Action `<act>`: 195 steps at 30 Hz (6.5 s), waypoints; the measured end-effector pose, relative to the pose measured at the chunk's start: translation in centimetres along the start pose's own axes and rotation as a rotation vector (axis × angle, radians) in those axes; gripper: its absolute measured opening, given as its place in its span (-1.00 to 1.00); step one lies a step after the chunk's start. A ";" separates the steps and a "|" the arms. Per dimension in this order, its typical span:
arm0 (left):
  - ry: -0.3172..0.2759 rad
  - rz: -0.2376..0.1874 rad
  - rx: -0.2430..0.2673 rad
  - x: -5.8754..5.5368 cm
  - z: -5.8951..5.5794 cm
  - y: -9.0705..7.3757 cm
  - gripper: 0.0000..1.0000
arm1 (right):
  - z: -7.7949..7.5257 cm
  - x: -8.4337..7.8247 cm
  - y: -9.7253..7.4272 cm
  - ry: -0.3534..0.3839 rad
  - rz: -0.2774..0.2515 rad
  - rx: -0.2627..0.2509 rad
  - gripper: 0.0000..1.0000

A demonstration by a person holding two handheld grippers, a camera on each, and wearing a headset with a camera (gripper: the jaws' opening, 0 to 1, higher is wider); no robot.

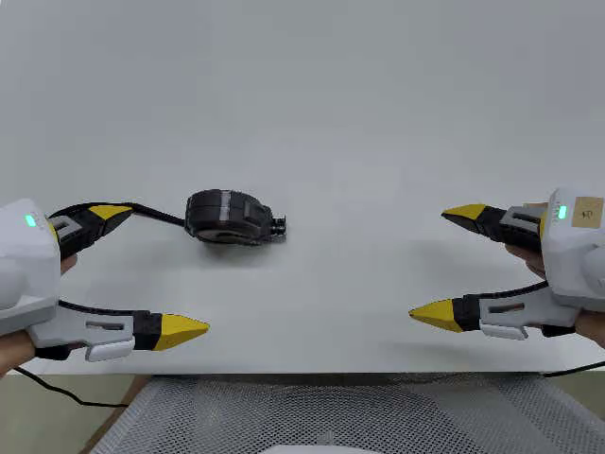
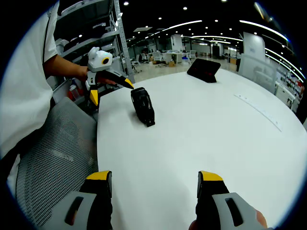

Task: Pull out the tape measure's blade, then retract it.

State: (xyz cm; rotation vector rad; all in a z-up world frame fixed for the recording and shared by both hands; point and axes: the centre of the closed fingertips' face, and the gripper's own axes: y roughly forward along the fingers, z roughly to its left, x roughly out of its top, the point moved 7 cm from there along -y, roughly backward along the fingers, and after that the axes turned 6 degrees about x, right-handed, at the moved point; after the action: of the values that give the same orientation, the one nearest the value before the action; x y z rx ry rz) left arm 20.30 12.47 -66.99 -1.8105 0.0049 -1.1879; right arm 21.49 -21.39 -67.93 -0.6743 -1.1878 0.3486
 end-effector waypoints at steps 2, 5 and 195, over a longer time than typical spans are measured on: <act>0.000 0.003 -0.001 0.0 0.2 -0.1 0.98 | 0.0 0.1 -0.1 0.003 -0.005 0.000 0.42; -0.004 0.001 0.004 0.1 0.4 -0.1 0.98 | -0.1 0.1 -0.1 0.002 -0.007 -0.007 0.42; 0.386 0.199 -0.123 3.2 2.7 7.4 -0.45 | -3.3 6.1 14.3 -0.306 -0.104 0.265 -0.80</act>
State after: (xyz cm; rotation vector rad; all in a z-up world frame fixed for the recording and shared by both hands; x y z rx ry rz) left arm 27.32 8.75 -70.04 -1.6135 0.4778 -1.3956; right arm 28.06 -8.05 -73.41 -0.3336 -1.4303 0.5240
